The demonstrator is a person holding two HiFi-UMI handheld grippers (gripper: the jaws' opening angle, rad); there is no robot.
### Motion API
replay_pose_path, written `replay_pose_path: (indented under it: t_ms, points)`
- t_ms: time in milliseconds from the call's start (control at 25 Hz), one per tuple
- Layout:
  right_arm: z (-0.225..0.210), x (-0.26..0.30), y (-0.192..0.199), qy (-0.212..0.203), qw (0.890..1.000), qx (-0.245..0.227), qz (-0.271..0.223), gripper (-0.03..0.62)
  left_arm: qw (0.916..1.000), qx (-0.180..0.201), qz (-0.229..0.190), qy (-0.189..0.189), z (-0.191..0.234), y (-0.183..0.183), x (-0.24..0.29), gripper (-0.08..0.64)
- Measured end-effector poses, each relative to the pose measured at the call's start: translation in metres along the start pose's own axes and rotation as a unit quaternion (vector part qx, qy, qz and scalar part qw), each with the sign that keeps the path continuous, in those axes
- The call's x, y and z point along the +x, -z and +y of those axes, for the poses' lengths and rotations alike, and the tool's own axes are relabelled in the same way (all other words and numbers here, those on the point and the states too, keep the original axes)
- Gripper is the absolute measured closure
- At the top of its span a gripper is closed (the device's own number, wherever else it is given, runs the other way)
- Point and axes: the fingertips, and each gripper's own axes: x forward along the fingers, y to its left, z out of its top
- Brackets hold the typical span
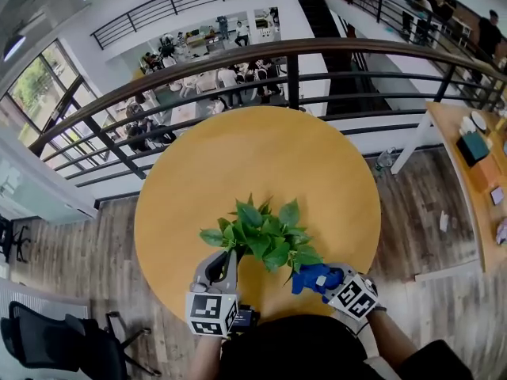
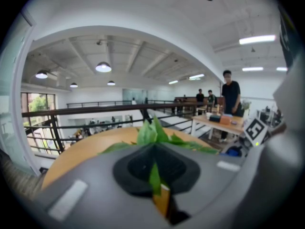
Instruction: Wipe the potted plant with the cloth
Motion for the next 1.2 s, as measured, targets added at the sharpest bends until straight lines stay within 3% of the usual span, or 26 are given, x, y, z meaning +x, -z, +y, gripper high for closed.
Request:
replay_pose_path:
  t_ms: [200,280,400,480,560,680,800,880,960,1080,1200]
  points:
    - [-0.047,-0.001,0.066,0.091,0.987,0.035,0.128,0.431,1.0,-0.002,-0.003,0.0,0.0,-0.004,-0.001,0.558]
    - [-0.072,-0.017,0.067,0.133,0.981,0.038,0.134,0.431,1.0,-0.003,-0.005,0.0,0.0,-0.003,-0.001,0.558]
    - [-0.111,-0.045,0.014,0.207,0.975,0.014,0.075,0.431,1.0,-0.003,-0.004,0.001,0.0,-0.002,-0.002,0.558]
    - [-0.13,-0.066,-0.044,0.253,0.967,-0.02,0.014,0.431,1.0,-0.006,-0.004,0.004,-0.002,-0.002,-0.001,0.558]
    - [-0.13,-0.08,-0.11,0.274,0.958,-0.061,-0.056,0.431,0.9999,-0.01,-0.005,0.005,-0.003,-0.001,-0.002,0.558]
    - [-0.099,-0.077,-0.202,0.245,0.95,-0.127,-0.149,0.431,0.9999,-0.012,-0.007,0.005,-0.001,-0.001,-0.003,0.558]
    - [-0.063,-0.043,-0.249,0.17,0.955,-0.162,-0.183,0.431,0.9998,-0.015,-0.009,0.008,-0.002,-0.001,0.0,0.558]
    - [-0.052,-0.01,-0.248,0.134,0.962,-0.178,-0.159,0.431,0.9998,-0.017,-0.01,0.008,-0.004,-0.001,0.001,0.558]
    - [-0.055,0.017,-0.229,0.127,0.966,-0.194,-0.113,0.431,0.9998,-0.018,-0.009,0.007,-0.005,0.0,0.002,0.558]
    - [-0.08,0.033,-0.198,0.152,0.97,-0.183,-0.057,0.431,0.9997,-0.02,-0.008,0.009,-0.002,0.003,0.0,0.558]
    - [-0.115,0.021,-0.179,0.188,0.973,-0.132,-0.038,0.431,0.9997,-0.021,-0.006,0.011,0.001,0.004,0.0,0.558]
